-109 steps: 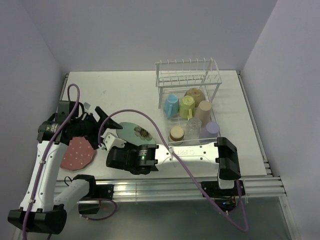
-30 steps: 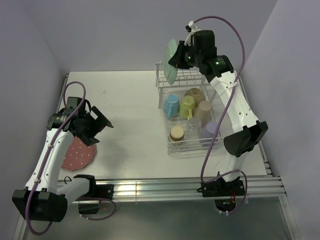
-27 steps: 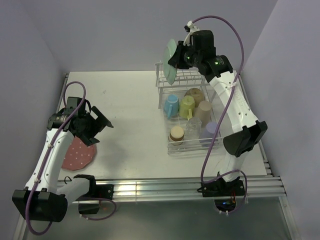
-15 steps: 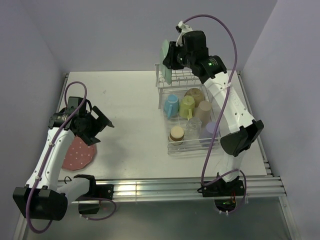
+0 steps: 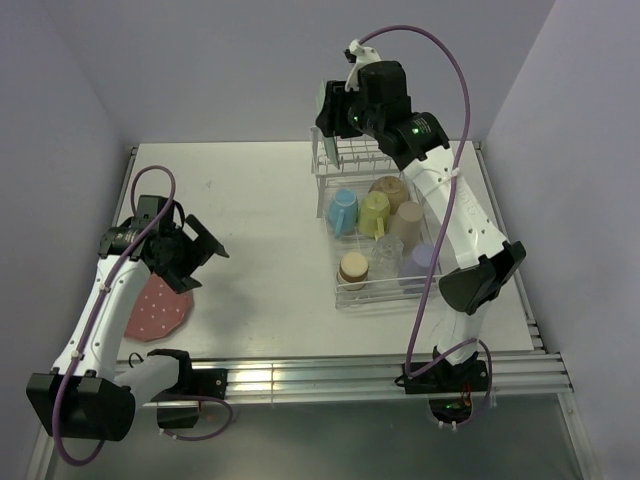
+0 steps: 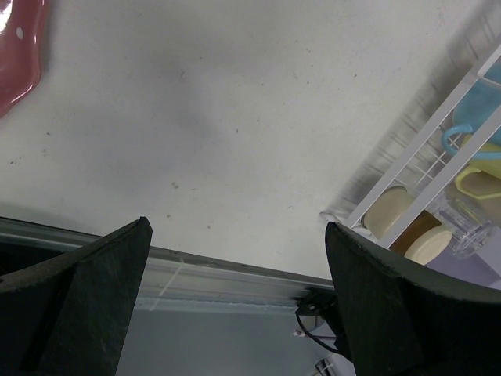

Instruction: Load the mixed dishes into the dish rack

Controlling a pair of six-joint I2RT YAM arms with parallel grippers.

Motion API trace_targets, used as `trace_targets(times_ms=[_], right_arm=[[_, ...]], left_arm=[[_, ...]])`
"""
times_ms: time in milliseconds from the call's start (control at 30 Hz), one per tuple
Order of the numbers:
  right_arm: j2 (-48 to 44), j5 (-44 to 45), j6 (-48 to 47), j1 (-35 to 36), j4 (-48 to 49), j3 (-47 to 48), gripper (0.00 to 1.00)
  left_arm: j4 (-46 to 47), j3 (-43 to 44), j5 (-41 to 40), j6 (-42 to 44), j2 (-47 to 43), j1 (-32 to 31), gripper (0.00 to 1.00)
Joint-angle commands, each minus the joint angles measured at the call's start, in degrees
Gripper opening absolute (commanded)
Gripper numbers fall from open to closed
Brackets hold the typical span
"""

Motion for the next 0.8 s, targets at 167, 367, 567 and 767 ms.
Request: trace_targets(times_ms=[167,367,567,767], right_arm=[[-2.5,1.0,-0.7,0.7,1.6,1.5,1.0],[-4.4,1.2,-0.4,1.7,1.6,-0.4,1.0],[-9.7,2.1,1.7,2.4,1.8,-2.8,1.0],[-20.3,-0.5,5.2,3.6,4.1,-9.4,1.0]], left_arm=[[-2.9,-0.2,-8.7,-0.5,1.8,0.1,0.99],[-5.2,2.0,-16.6,-1.5,8.3,0.1,0.99],[-5.4,4.9,-22.5,1.5,16.1,2.9,0.99],[-6.4,6.7,-30.1,4.5,19.6,5.8,0.99]])
